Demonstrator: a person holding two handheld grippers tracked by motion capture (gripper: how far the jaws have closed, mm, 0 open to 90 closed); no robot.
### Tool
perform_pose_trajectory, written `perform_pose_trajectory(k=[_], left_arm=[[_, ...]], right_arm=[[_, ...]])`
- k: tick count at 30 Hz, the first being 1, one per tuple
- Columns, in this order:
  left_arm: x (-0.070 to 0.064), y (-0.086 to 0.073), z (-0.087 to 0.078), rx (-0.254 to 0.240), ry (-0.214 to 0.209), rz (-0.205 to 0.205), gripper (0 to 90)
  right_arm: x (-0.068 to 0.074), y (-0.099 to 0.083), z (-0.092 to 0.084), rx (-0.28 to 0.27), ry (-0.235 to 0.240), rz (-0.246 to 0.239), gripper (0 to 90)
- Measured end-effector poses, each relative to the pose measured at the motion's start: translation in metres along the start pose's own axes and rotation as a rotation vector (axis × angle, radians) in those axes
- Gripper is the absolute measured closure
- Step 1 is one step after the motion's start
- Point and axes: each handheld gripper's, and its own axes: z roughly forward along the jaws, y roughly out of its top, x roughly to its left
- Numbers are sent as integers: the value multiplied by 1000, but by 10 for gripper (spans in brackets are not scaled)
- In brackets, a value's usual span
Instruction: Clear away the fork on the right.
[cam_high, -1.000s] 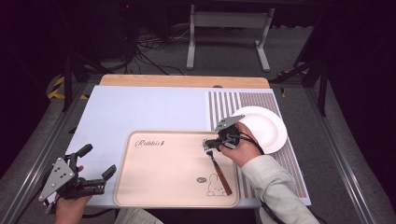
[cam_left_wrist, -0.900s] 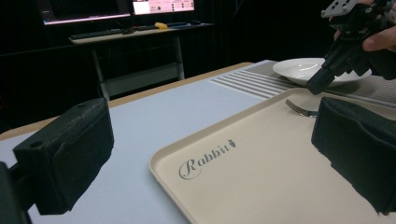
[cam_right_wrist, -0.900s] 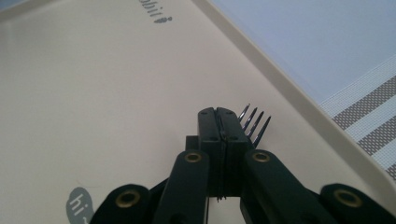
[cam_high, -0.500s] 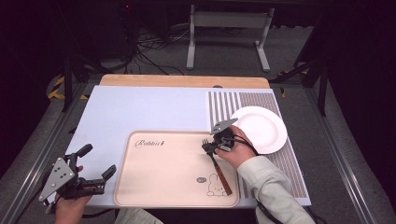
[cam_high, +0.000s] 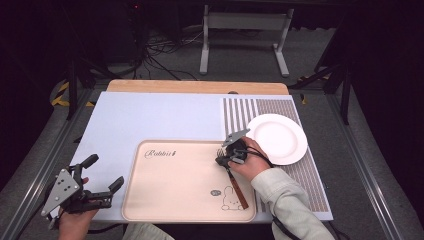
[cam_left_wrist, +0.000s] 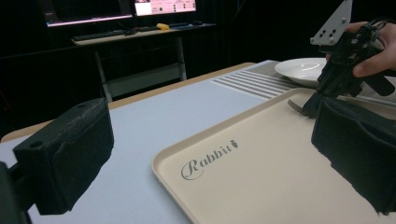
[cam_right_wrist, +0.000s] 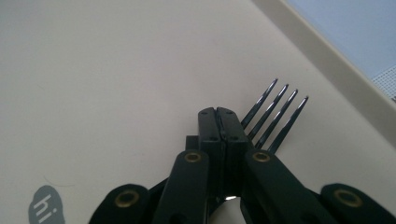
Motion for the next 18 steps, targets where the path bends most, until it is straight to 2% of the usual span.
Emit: perform_pose_trajectory(k=[18], left_arm=[[0, 0, 0, 3, -3, 1, 0]], right_arm=[[-8, -4, -7, 20, -46, 38, 900]])
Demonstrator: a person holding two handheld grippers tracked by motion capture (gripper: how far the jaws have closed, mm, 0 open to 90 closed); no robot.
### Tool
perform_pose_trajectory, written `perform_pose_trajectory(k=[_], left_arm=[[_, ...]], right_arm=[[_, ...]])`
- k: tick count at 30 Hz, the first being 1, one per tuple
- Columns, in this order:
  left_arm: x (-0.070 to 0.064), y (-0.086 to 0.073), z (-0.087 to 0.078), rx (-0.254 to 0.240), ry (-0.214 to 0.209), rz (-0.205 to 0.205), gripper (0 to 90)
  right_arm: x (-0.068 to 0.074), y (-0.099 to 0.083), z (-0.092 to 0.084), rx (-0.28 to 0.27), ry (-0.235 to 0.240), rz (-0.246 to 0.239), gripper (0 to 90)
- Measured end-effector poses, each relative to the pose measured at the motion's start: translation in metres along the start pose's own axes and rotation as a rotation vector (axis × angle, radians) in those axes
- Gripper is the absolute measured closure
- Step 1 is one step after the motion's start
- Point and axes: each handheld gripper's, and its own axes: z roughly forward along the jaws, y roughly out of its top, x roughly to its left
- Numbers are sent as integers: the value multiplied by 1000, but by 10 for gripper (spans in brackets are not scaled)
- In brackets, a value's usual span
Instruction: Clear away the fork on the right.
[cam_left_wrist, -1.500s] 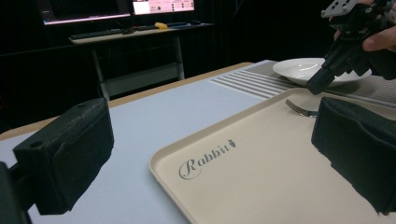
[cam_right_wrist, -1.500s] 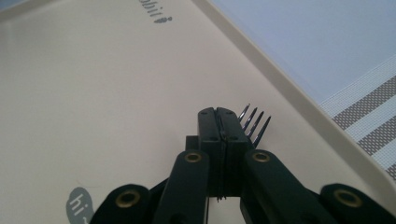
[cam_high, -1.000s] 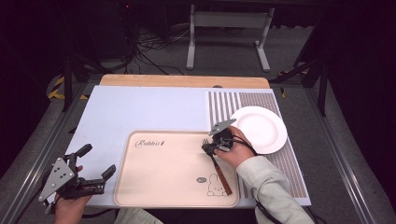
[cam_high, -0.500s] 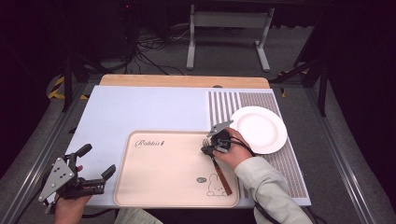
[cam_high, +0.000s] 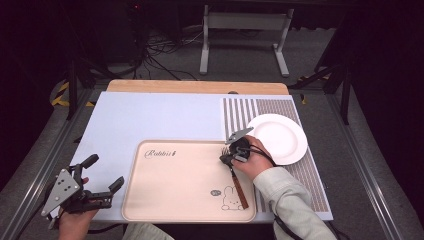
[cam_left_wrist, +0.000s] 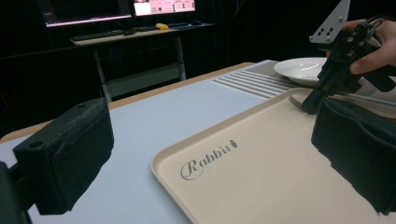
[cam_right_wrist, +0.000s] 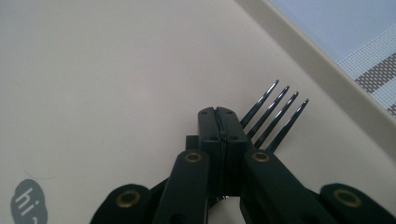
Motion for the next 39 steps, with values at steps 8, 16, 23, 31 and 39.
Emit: perform_pose_trajectory(k=[8, 16, 23, 31, 39], left_arm=[[0, 0, 0, 0, 0, 0, 0], [0, 0, 0, 0, -1, -1, 0], [0, 0, 1, 3, -1, -2, 0], [0, -1, 0, -3, -3, -3, 0], [0, 0, 0, 3, -3, 0, 0]], right_arm=[[-5, -3, -4, 6, -23, 19, 900], [-11, -8, -10, 11, -44, 38, 900], [-2, -2, -7, -1, -6, 15, 900], [-3, -2, -2, 11, -13, 21, 900], [-9, -6, -6, 18, -45, 42, 900]])
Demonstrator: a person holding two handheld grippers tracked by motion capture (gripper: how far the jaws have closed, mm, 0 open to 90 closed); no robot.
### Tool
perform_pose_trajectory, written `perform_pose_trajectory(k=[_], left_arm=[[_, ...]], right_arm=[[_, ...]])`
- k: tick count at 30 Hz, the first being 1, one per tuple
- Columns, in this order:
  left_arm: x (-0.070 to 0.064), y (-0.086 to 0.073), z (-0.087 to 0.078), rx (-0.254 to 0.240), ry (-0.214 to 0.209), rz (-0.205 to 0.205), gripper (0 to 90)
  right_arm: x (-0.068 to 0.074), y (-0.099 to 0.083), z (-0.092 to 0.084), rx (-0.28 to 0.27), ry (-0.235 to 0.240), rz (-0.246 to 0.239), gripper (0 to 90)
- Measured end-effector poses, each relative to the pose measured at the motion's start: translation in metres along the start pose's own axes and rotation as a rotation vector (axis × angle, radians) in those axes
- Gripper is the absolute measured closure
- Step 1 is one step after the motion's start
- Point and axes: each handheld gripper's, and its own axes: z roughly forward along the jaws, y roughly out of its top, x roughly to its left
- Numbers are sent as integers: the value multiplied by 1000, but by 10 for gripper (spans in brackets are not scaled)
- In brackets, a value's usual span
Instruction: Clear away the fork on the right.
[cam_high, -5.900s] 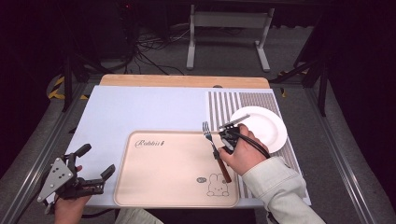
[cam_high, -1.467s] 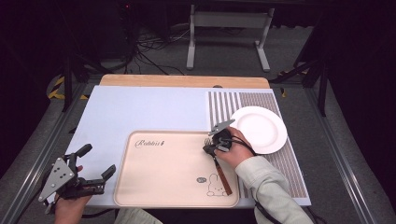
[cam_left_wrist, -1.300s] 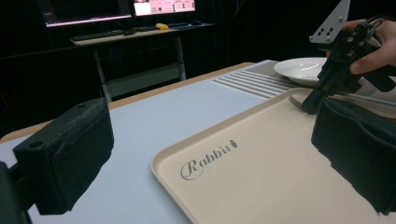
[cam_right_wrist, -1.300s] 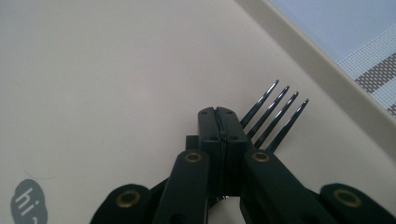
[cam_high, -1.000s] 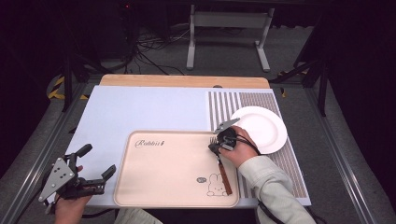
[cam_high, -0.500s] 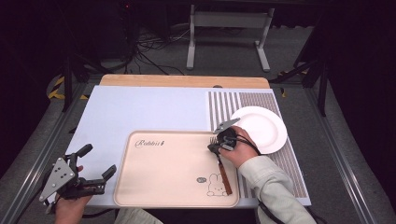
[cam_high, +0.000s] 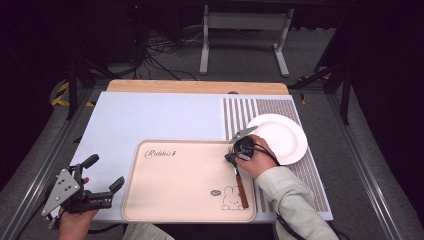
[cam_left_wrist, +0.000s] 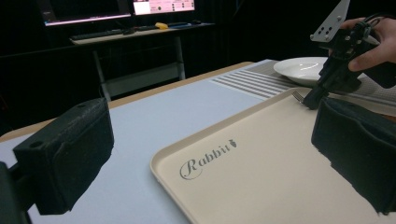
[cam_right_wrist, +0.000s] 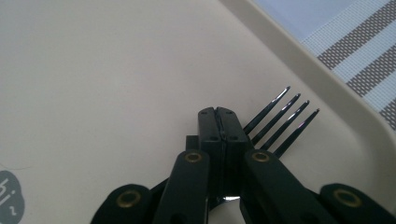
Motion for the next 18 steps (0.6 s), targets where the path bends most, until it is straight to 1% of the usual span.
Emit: perform_pose_trajectory(k=[5, 7, 8, 12, 14, 18], left_arm=[[0, 0, 0, 1, 1, 2, 0], [0, 0, 0, 0, 2, -2, 0], [0, 0, 0, 0, 2, -1, 0], [0, 0, 0, 1, 1, 3, 0], [0, 0, 0, 0, 1, 1, 0], [0, 0, 0, 0, 1, 1, 0]], right_arm=[[-6, -4, -4, 3, -17, 15, 900], [-7, -5, -5, 4, -20, 18, 900], [-7, -5, -5, 5, -28, 33, 900], [-8, -7, -7, 7, -34, 39, 900], [-9, -7, -8, 11, -45, 49, 900], [-11, -9, -9, 9, -47, 60, 900]])
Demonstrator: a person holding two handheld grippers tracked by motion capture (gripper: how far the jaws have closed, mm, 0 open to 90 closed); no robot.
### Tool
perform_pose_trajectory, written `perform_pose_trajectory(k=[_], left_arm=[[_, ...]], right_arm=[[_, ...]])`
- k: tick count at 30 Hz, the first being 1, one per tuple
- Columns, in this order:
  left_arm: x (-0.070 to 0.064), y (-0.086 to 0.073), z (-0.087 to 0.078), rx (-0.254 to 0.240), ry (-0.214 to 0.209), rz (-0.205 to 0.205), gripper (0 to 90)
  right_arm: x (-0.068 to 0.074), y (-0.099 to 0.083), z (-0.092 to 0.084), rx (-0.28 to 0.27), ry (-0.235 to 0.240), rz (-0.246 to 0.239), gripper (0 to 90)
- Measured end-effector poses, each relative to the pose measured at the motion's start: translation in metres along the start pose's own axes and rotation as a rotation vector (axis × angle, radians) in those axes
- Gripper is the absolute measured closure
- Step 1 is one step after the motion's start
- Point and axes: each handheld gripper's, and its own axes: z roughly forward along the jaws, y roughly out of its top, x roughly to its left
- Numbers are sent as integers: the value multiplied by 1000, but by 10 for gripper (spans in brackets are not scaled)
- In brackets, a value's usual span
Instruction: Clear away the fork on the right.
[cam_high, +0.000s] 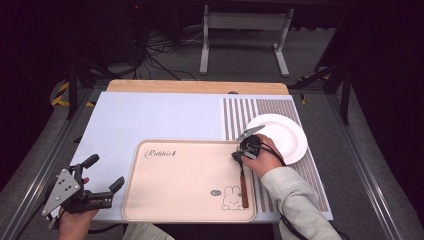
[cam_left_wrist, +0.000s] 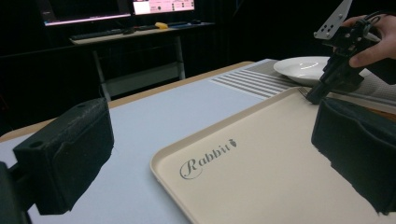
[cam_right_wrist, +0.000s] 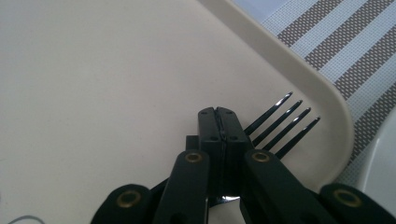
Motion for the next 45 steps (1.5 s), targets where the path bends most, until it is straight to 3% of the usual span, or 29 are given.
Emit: perform_pose_trajectory(k=[7, 10, 16, 21, 26, 33, 45], left_arm=[[0, 0, 1, 0, -1, -2, 0], [0, 0, 1, 1, -2, -2, 0], [0, 0, 1, 0, -4, 0, 0], [0, 0, 0, -2, -2, -4, 0], [0, 0, 1, -2, -3, -4, 0], [0, 0, 0, 2, -1, -7, 0], [1, -1, 0, 2, 1, -11, 0]], right_arm=[[0, -1, -2, -27, -7, 4, 900], [3, 1, -8, -66, -8, -7, 845], [6, 6, -26, -177, 12, -57, 500], [10, 6, -47, -282, 15, -93, 332], [13, 2, -68, -363, 13, -93, 276], [15, -9, -91, -434, -1, -109, 190], [8, -38, -122, -550, -17, -133, 147]])
